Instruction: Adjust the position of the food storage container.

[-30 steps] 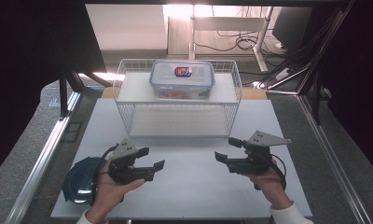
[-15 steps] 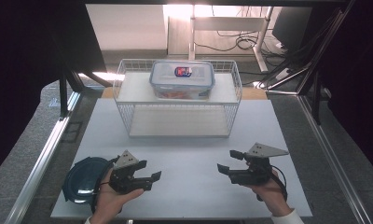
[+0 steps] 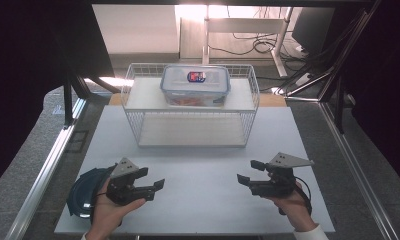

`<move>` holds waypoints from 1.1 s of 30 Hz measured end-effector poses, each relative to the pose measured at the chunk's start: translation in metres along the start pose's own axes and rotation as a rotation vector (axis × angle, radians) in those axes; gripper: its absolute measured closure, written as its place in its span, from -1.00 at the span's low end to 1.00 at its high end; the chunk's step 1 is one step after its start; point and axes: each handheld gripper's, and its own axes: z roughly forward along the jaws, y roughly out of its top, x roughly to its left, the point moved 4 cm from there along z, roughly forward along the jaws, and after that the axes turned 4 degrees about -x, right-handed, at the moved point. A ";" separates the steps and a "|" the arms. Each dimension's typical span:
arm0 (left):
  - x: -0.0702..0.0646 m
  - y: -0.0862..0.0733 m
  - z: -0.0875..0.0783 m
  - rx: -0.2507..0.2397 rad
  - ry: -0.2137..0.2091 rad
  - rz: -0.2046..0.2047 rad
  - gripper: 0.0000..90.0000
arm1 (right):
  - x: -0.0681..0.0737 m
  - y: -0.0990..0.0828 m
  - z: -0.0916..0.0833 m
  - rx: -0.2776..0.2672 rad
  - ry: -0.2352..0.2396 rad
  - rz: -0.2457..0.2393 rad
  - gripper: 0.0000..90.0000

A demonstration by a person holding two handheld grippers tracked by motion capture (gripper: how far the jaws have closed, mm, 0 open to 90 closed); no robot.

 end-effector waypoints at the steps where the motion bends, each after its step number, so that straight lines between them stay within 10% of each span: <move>1: 0.002 0.001 -0.003 -0.003 0.008 -0.002 -0.35 | 0.000 0.000 0.000 0.002 -0.001 -0.001 -0.43; 25: 0.079 -0.001 -0.069 -0.026 0.239 -0.084 -0.16 | -0.002 -0.005 0.003 0.036 0.007 0.051 -0.42; 33: 0.106 -0.012 -0.087 -0.021 0.241 -0.162 0.37 | -0.002 -0.006 0.004 0.049 0.005 0.040 -0.43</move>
